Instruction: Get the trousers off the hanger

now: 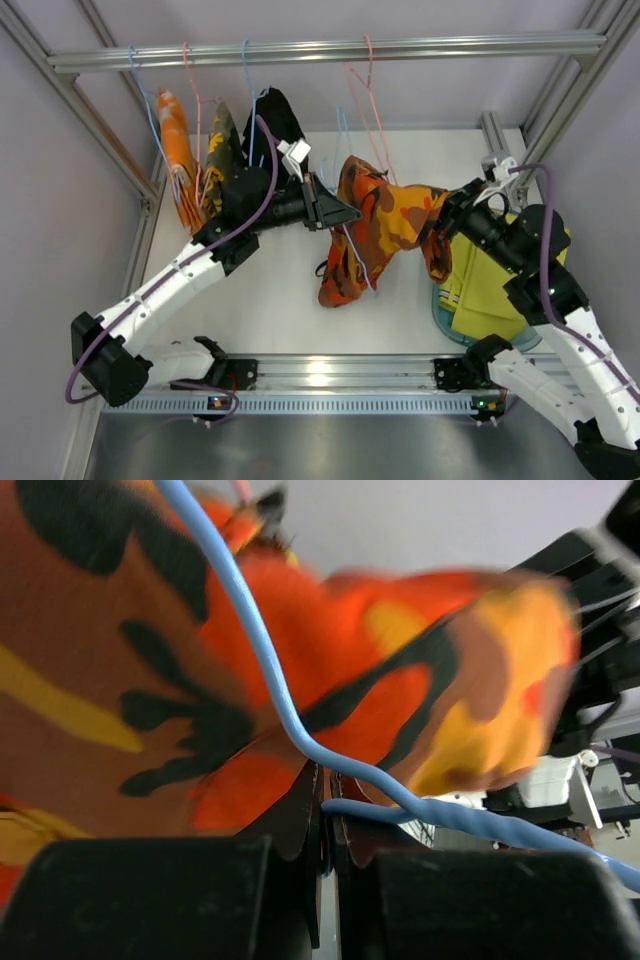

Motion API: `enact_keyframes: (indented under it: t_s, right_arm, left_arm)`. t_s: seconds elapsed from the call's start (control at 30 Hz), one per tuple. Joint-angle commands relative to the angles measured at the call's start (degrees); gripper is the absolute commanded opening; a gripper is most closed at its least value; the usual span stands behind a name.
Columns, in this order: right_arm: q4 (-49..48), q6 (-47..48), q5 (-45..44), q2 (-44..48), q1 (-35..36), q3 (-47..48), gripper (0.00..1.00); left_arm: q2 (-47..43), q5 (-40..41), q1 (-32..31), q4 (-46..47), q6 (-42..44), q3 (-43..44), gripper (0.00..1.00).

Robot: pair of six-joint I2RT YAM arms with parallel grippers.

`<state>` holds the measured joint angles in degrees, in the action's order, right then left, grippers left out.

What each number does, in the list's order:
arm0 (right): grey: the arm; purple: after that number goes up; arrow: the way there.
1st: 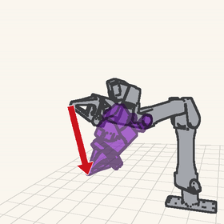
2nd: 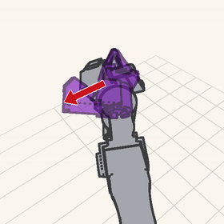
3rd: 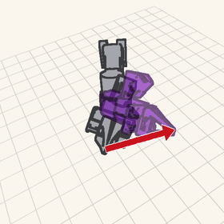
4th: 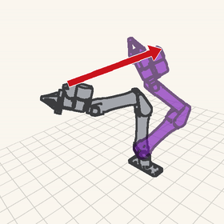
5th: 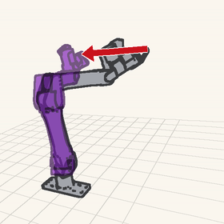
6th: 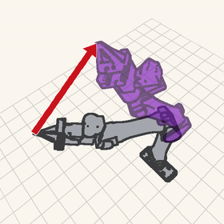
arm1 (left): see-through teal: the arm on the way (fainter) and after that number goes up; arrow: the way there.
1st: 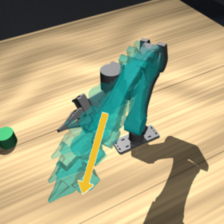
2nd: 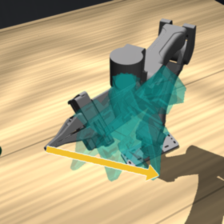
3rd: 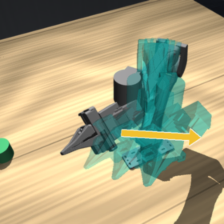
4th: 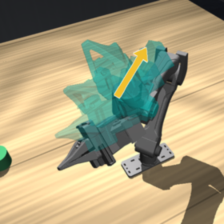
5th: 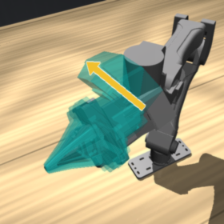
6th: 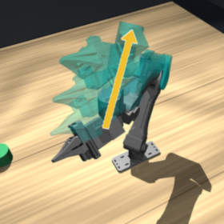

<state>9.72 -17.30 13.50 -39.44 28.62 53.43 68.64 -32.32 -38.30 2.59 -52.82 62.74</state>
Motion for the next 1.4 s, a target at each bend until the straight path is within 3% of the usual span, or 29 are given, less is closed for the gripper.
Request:
enact_keyframes:
  t_s: [0.0,0.2,0.77,1.07,1.37]
  right_arm:
    - [-8.04,-8.09,3.71,0.68,-3.91,9.83,0.00]
    - [-8.22,-14.87,7.16,0.77,-7.52,16.34,0.00]
    - [1.70,-8.63,2.85,7.62,-15.17,26.99,0.00]
    - [8.11,-5.73,-7.15,11.14,-24.13,32.69,0.00]
    - [18.40,0.51,-26.67,12.81,-33.10,33.85,0.00]
  left_arm:
    - [-1.23,-1.35,-0.19,1.37,4.12,-2.27,0.00]
    - [-0.61,-1.17,-0.19,-0.57,6.50,-4.99,0.00]
    - [-1.49,1.64,-0.19,-1.45,9.13,-12.47,0.00]
    - [-1.41,1.99,-0.19,-1.80,9.31,-13.35,0.00]
    - [-3.25,2.52,-0.10,-2.15,10.10,-12.82,0.00]
